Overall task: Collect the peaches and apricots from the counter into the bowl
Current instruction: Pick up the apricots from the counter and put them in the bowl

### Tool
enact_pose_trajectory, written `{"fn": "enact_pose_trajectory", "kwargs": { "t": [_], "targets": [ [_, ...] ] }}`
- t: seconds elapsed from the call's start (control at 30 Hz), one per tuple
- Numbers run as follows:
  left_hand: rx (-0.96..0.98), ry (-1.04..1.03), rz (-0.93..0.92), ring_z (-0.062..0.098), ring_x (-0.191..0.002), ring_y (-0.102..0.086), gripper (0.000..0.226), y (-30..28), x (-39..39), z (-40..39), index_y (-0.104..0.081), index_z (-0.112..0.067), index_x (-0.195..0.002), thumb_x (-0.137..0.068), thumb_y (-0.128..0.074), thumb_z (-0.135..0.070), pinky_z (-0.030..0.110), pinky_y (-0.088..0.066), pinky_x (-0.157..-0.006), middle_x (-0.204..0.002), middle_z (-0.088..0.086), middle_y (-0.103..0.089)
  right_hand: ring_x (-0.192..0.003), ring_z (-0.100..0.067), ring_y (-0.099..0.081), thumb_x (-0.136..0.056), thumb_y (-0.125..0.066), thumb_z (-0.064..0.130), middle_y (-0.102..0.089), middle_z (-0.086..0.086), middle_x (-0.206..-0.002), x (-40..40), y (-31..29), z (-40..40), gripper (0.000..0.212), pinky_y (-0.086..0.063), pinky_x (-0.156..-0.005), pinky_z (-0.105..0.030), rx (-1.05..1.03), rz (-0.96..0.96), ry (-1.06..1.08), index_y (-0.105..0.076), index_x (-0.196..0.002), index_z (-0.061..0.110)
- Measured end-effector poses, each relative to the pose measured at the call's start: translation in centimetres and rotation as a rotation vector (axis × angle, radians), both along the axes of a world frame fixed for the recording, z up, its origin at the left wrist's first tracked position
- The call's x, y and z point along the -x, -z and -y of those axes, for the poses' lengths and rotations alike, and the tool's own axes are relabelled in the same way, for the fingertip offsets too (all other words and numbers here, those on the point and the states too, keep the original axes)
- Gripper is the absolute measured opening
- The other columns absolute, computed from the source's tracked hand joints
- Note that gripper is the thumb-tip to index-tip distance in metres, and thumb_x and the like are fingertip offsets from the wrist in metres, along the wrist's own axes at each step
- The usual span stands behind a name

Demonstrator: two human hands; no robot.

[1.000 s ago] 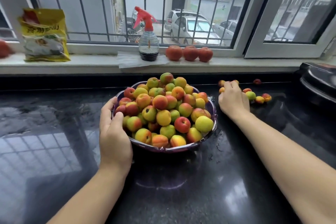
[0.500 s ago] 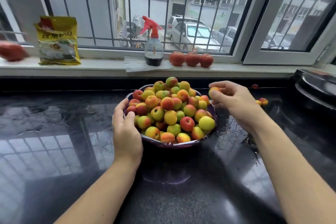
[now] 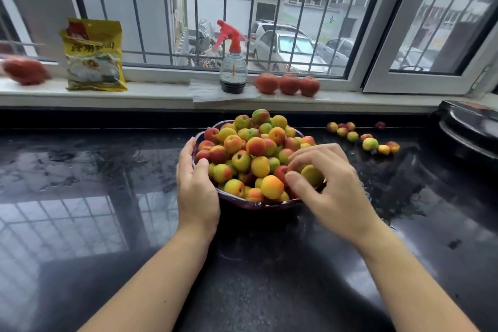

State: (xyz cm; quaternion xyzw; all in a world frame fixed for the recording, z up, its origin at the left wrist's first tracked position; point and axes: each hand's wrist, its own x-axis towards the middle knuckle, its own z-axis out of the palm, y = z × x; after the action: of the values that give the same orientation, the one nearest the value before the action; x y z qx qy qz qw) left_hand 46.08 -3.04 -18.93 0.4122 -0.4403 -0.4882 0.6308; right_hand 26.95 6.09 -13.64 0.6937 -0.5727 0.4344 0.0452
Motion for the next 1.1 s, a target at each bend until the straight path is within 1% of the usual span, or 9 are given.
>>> {"fn": "enact_pose_trajectory", "kwargs": {
  "t": [0.17, 0.3, 0.4, 0.5, 0.63, 0.73, 0.87, 0.97, 1.1],
  "targets": [
    [0.017, -0.031, 0.026, -0.002, -0.122, -0.057, 0.042, -0.1, 0.0, 0.0, -0.054, -0.039, -0.143, -0.108, -0.041, -0.02, 0.014, -0.052, -0.093, -0.144, -0.01, -0.053, -0.095, -0.006, -0.059, -0.096, -0.065, 0.028, -0.062, 0.015, -0.096, 1.5, 0.7, 1.1, 0.005, -0.045, -0.077, -0.013, 0.041, 0.265, 0.209, -0.069, -0.095, 0.03],
    [0.04, -0.03, 0.034, -0.011, -0.113, -0.059, 0.042, -0.4, 0.0, -0.4, -0.058, -0.051, -0.124, -0.108, -0.041, -0.016, 0.013, -0.05, -0.093, -0.135, -0.017, -0.058, -0.094, -0.016, -0.062, -0.094, -0.059, 0.026, -0.067, 0.004, -0.095, 3.2, 1.8, 2.1, 0.01, -0.052, -0.078, -0.031, 0.051, 0.443, 0.4, -0.068, -0.092, 0.03],
    [0.043, -0.044, 0.029, -0.01, -0.111, -0.06, 0.042, -0.5, 0.1, -0.4, -0.059, -0.046, -0.128, -0.107, -0.041, -0.015, 0.019, -0.054, -0.095, -0.133, -0.018, -0.059, -0.112, -0.029, -0.058, -0.09, -0.056, 0.018, -0.065, -0.005, -0.116, 6.1, 2.4, 5.0, 0.021, -0.049, -0.094, -0.039, -0.187, 0.477, 0.576, -0.066, -0.106, 0.025],
    [0.046, -0.059, 0.013, -0.005, -0.115, -0.061, 0.042, -0.4, 0.3, -0.2, -0.06, -0.039, -0.133, -0.107, -0.041, -0.013, 0.024, -0.054, -0.1, -0.132, -0.015, -0.06, -0.131, -0.037, -0.043, -0.09, -0.053, 0.014, -0.045, -0.013, -0.146, 10.2, 2.7, 9.2, 0.047, -0.036, -0.11, -0.04, -0.481, 0.241, 0.676, -0.056, -0.137, 0.017],
    [0.027, -0.042, 0.002, 0.001, -0.117, -0.063, 0.042, -0.1, 0.3, 0.0, -0.061, -0.039, -0.134, -0.102, -0.042, -0.021, 0.034, -0.055, -0.102, -0.135, -0.01, -0.061, -0.14, -0.039, -0.03, -0.091, -0.051, 0.01, -0.033, -0.012, -0.159, 14.9, 3.2, 13.9, 0.059, -0.027, -0.116, -0.043, -0.531, -0.112, 0.647, -0.045, -0.149, 0.017],
    [0.021, -0.053, -0.001, 0.004, -0.119, -0.063, 0.046, 0.1, 0.3, 0.2, -0.062, -0.04, -0.134, -0.093, -0.044, -0.031, 0.037, -0.054, -0.103, -0.135, -0.011, -0.062, -0.15, -0.036, -0.013, -0.099, -0.046, 0.026, -0.018, -0.01, -0.166, 17.9, 3.7, 17.4, 0.06, -0.017, -0.121, -0.048, -0.635, -0.369, 0.66, -0.029, -0.157, 0.024],
    [0.037, -0.042, -0.031, -0.002, -0.11, -0.066, 0.043, 0.3, 0.4, 0.4, -0.064, -0.041, -0.129, -0.092, -0.044, -0.03, 0.021, -0.059, -0.085, -0.118, -0.023, -0.068, -0.154, -0.037, -0.001, -0.105, -0.036, 0.041, -0.01, -0.011, -0.168, 20.5, 4.4, 21.0, 0.063, -0.009, -0.124, -0.051, -0.722, -0.476, 0.673, -0.012, -0.161, 0.025],
    [0.04, -0.048, -0.027, -0.003, -0.108, -0.066, 0.039, 0.2, 0.5, 0.3, -0.063, -0.04, -0.128, -0.101, -0.043, -0.021, 0.018, -0.058, -0.081, -0.114, -0.026, -0.068, -0.152, -0.037, -0.013, -0.105, -0.038, 0.041, -0.024, -0.011, -0.164, 20.8, 4.7, 21.2, 0.061, -0.013, -0.123, -0.051, -0.711, -0.52, 0.667, -0.021, -0.159, 0.02],
    [0.019, -0.059, -0.022, -0.001, -0.11, -0.066, 0.038, 0.1, 0.5, 0.3, -0.063, -0.042, -0.128, -0.105, -0.043, -0.019, 0.029, -0.058, -0.092, -0.12, -0.02, -0.067, -0.12, -0.039, -0.047, -0.094, -0.056, 0.023, -0.055, -0.018, -0.133, 19.8, 5.0, 20.0, 0.046, -0.043, -0.102, -0.051, -0.32, -0.581, 0.677, -0.055, -0.138, 0.012]
  ]
}}
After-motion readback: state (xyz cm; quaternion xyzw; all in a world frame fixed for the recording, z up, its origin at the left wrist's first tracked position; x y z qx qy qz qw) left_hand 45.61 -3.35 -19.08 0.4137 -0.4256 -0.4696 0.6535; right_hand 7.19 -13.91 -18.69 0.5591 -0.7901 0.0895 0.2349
